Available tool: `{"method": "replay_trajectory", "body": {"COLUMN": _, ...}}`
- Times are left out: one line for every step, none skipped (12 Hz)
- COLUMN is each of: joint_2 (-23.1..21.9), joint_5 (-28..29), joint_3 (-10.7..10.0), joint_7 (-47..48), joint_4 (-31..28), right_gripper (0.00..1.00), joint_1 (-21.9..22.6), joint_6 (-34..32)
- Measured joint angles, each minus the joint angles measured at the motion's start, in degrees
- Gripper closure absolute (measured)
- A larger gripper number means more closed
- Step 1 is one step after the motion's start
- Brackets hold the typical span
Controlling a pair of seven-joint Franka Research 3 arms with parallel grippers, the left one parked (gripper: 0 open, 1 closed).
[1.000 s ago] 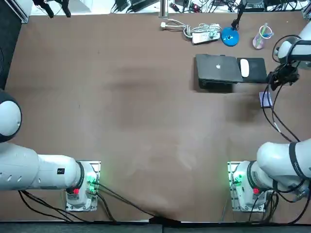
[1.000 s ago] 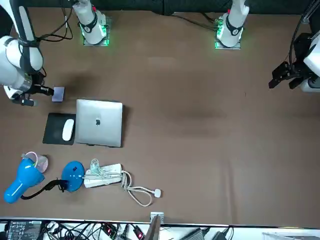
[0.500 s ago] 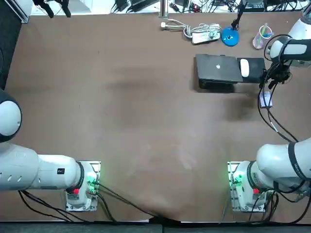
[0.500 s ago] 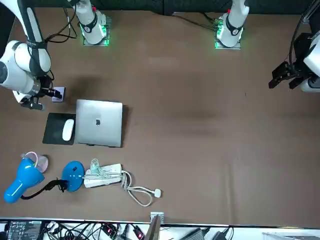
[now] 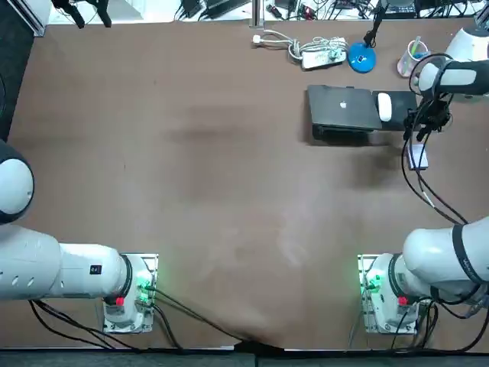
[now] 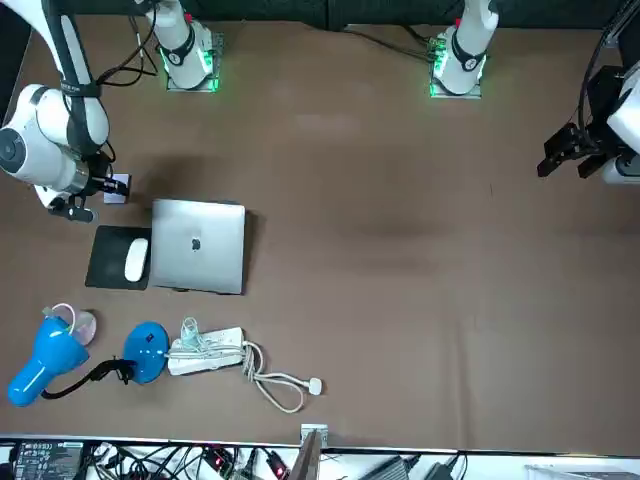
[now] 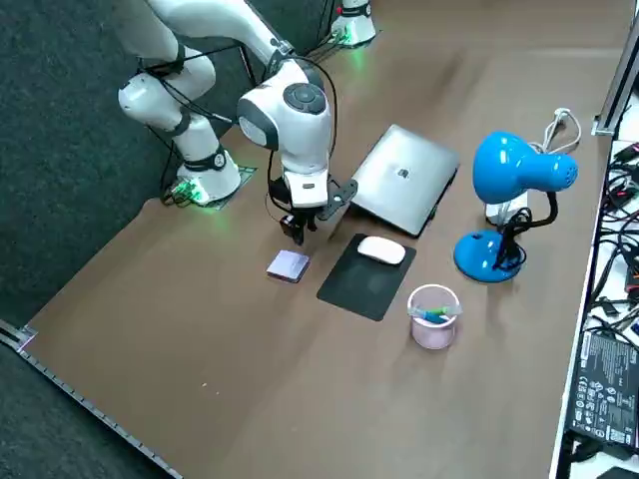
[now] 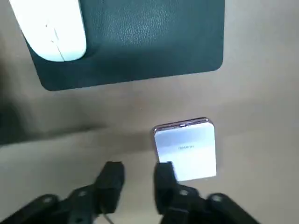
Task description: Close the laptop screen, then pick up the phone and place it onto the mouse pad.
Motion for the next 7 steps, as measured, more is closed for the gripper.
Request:
{"method": "replay_trajectory", "body": {"joint_2": 0.0, "joint_5": 0.0, "joint_3": 0.0, "joint_7": 0.1, "joint_4": 0.7, "right_gripper": 0.70, "joint_1": 0.1, "joint_6": -1.3}}
{"method": "replay_trajectory", "body": {"joint_2": 0.0, "joint_5": 0.0, "joint_3": 0.0, "joint_7": 0.1, "joint_4": 1.8, "right_gripper": 0.83, "joint_1": 0.3, "joint_6": -3.3}}
{"method": "replay_trajectory", "body": {"joint_2": -0.1, "joint_5": 0.0, "joint_3": 0.0, "joint_7": 0.2, "joint_4": 3.2, "right_gripper": 0.95, "joint_1": 0.5, "joint_6": -5.5}}
{"method": "replay_trajectory", "body": {"joint_2": -0.2, "joint_5": 0.0, "joint_3": 0.0, "joint_7": 0.3, "joint_4": 4.9, "right_gripper": 0.98, "joint_1": 0.8, "joint_6": -8.0}}
{"method": "replay_trajectory", "body": {"joint_2": -0.3, "joint_5": 0.0, "joint_3": 0.0, "joint_7": 0.3, "joint_4": 6.5, "right_gripper": 0.98, "joint_1": 1.3, "joint_6": -10.1}}
{"method": "replay_trajectory", "body": {"joint_2": -0.4, "joint_5": 0.0, "joint_3": 0.0, "joint_7": 0.5, "joint_4": 8.0, "right_gripper": 0.98, "joint_1": 1.9, "joint_6": -11.8}}
{"method": "replay_trajectory", "body": {"joint_2": -0.7, "joint_5": 0.0, "joint_3": 0.0, "joint_7": 1.3, "joint_4": 9.1, "right_gripper": 0.98, "joint_1": 2.6, "joint_6": -13.1}}
